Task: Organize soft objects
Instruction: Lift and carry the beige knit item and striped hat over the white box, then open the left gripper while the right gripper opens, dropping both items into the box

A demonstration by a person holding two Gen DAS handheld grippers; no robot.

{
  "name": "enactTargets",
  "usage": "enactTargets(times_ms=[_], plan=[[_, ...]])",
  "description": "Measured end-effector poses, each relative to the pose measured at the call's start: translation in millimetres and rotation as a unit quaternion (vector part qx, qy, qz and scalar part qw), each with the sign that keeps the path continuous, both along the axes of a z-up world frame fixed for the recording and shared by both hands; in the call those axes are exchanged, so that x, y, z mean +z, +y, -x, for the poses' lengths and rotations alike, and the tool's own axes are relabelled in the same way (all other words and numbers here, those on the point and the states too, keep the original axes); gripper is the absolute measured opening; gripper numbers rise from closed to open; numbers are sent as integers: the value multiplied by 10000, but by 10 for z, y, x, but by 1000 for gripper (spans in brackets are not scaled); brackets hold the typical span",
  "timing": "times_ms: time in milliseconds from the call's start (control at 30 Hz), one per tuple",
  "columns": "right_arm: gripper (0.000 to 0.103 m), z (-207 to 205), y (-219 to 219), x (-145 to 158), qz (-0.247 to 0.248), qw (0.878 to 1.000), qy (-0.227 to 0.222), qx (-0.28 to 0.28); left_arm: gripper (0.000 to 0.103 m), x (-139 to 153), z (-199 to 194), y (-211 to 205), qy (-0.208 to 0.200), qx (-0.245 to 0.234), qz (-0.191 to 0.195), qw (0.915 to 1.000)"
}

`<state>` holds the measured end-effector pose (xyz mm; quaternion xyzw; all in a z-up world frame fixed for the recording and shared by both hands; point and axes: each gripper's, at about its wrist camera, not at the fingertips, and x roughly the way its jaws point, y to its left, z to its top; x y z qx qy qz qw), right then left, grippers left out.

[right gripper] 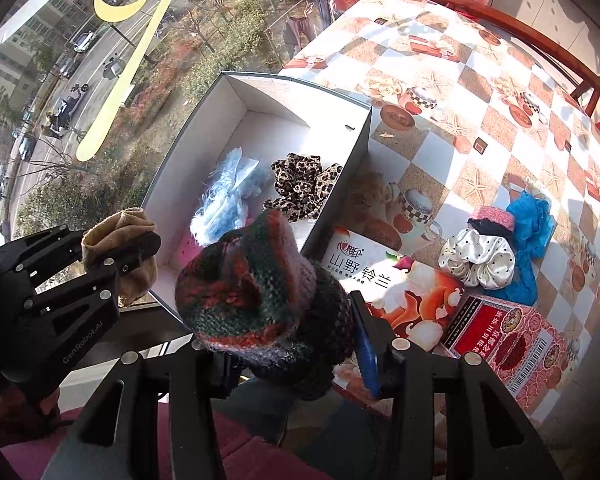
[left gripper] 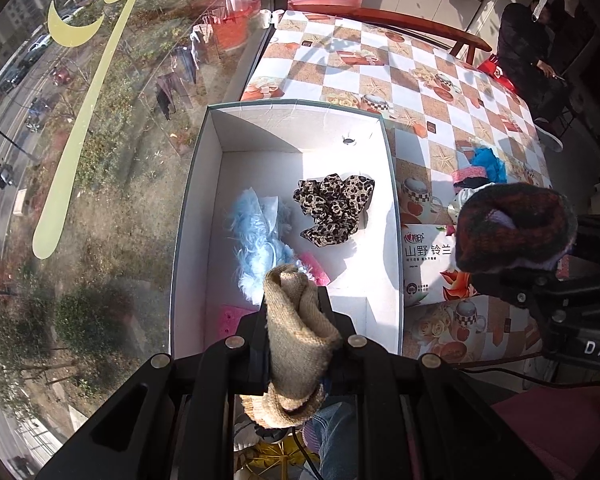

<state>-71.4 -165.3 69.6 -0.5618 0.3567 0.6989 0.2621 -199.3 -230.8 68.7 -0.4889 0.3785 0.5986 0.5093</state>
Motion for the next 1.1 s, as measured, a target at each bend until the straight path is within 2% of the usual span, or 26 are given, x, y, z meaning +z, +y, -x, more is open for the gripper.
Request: enactTargets(times_ms=[1000, 1067, 1100], plan=[[46, 146, 16, -32, 36, 9997, -3, 232, 19, -80, 78, 33, -38, 40, 142, 9999], [46, 233, 71, -7, -8, 9997, 80, 243, 20, -114, 87, 54, 7, 32, 100, 9999], [46, 304, 135, 2, 4, 9995, 236, 192, 26, -150, 99, 68, 40, 45, 21, 10000]])
